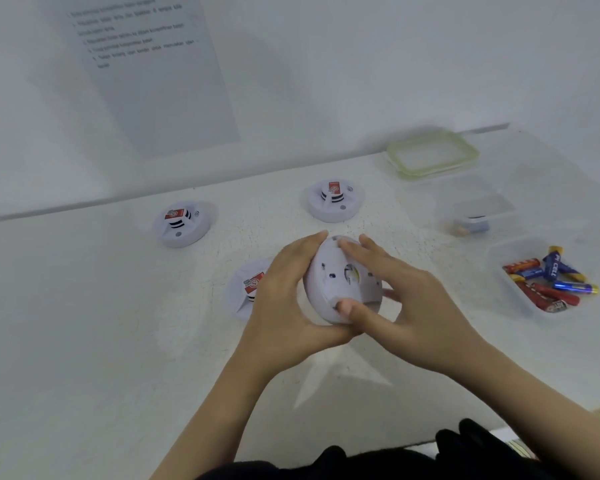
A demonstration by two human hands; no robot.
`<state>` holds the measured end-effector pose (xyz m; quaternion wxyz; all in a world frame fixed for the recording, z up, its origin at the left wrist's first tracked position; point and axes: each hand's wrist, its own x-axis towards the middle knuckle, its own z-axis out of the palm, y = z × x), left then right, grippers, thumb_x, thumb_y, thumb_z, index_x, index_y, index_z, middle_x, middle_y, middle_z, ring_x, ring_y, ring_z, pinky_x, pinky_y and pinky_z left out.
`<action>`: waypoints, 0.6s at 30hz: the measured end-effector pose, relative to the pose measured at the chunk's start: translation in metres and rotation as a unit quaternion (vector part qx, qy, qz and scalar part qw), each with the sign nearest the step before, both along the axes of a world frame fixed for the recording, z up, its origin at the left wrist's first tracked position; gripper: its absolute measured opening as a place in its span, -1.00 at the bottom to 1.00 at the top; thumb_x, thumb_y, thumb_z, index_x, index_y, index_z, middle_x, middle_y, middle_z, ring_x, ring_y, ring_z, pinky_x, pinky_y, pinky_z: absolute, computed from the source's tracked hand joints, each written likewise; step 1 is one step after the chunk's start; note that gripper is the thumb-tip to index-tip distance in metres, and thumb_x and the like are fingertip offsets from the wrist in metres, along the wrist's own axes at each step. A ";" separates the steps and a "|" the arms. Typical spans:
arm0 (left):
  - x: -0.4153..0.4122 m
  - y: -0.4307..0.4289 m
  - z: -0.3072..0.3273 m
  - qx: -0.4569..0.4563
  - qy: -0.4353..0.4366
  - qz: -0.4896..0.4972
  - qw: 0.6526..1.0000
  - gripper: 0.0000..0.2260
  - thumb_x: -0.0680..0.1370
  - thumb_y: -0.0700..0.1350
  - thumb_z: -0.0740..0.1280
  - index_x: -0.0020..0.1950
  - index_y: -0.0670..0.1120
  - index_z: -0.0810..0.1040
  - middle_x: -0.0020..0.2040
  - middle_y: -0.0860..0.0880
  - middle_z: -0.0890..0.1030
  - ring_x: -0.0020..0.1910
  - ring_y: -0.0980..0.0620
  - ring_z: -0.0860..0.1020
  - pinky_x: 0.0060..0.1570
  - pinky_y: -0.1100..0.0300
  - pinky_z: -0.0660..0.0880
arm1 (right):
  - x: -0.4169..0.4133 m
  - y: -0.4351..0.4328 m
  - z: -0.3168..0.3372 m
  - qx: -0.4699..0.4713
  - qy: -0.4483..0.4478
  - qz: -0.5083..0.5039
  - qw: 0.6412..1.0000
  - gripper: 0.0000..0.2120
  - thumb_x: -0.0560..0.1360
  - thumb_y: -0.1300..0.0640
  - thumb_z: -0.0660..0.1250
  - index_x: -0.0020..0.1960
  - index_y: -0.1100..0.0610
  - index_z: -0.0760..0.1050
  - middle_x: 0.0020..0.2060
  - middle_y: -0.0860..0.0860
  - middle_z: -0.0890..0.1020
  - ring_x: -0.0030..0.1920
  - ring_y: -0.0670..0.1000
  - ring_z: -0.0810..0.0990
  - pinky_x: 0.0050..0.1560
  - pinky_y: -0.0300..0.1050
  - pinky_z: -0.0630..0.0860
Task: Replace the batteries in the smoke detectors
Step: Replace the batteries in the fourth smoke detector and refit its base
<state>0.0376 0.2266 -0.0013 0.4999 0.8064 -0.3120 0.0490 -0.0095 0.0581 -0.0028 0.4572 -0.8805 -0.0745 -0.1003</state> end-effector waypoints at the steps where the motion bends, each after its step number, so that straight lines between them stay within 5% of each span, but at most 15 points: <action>1: 0.001 -0.002 0.000 0.014 -0.018 0.005 1.000 -0.26 0.23 0.10 0.50 0.38 0.08 0.36 0.26 0.29 0.44 0.28 0.25 0.43 0.22 0.41 0.36 | 0.000 0.004 0.002 0.047 0.020 0.009 0.999 -0.36 0.33 -0.29 0.31 0.39 -0.28 0.27 0.32 -0.39 0.38 0.41 -0.34 0.18 0.27 -0.14 0.45; 4: 0.002 -0.006 -0.001 0.035 -0.025 0.015 0.999 -0.17 0.26 0.12 0.47 0.48 0.01 0.26 0.31 0.32 0.35 0.31 0.28 0.37 0.25 0.42 0.33 | 0.004 0.011 0.005 0.144 0.043 -0.014 0.989 -0.35 0.20 -0.26 0.41 0.27 -0.31 0.34 0.14 -0.42 0.46 0.21 -0.35 0.42 0.02 -0.26 0.57; 7: 0.002 -0.008 -0.001 0.028 -0.003 0.003 1.000 -0.07 0.25 0.03 0.57 0.53 0.00 0.19 0.33 0.40 0.31 0.33 0.38 0.33 0.20 0.53 0.30 | 0.008 0.009 0.003 0.235 0.063 -0.024 0.970 -0.37 0.16 -0.16 0.47 0.20 -0.22 0.40 0.15 -0.29 0.53 0.14 -0.20 0.54 -0.01 -0.12 0.60; 12: 0.001 -0.009 -0.007 -0.023 0.062 -0.001 0.998 -0.11 0.20 0.09 0.58 0.42 0.18 0.17 0.26 0.59 0.29 0.30 0.53 0.26 0.13 0.64 0.24 | 0.005 0.005 -0.004 0.517 0.137 0.043 0.844 -0.42 0.33 -0.05 0.29 0.32 0.12 0.39 0.14 0.16 0.61 0.08 0.22 0.62 -0.08 0.16 0.61; 15: 0.003 -0.006 -0.017 -0.025 0.075 0.009 0.997 -0.17 0.20 0.20 0.53 0.41 0.13 0.30 0.31 0.40 0.40 0.33 0.38 0.36 0.23 0.51 0.30 | 0.004 0.003 -0.006 0.570 0.162 0.043 0.804 -0.48 0.40 -0.02 0.14 0.28 0.22 0.47 0.11 0.22 0.62 0.07 0.24 0.62 -0.06 0.15 0.60; 18: 0.005 -0.002 -0.020 -0.032 0.065 0.019 0.997 -0.18 0.21 0.19 0.54 0.40 0.09 0.33 0.33 0.22 0.46 0.33 0.24 0.42 0.25 0.39 0.38 | 0.004 -0.002 -0.009 0.539 0.166 0.022 0.825 -0.52 0.38 0.03 0.08 0.19 0.18 0.53 0.00 0.15 0.67 -0.07 0.14 0.66 -0.29 -0.04 0.60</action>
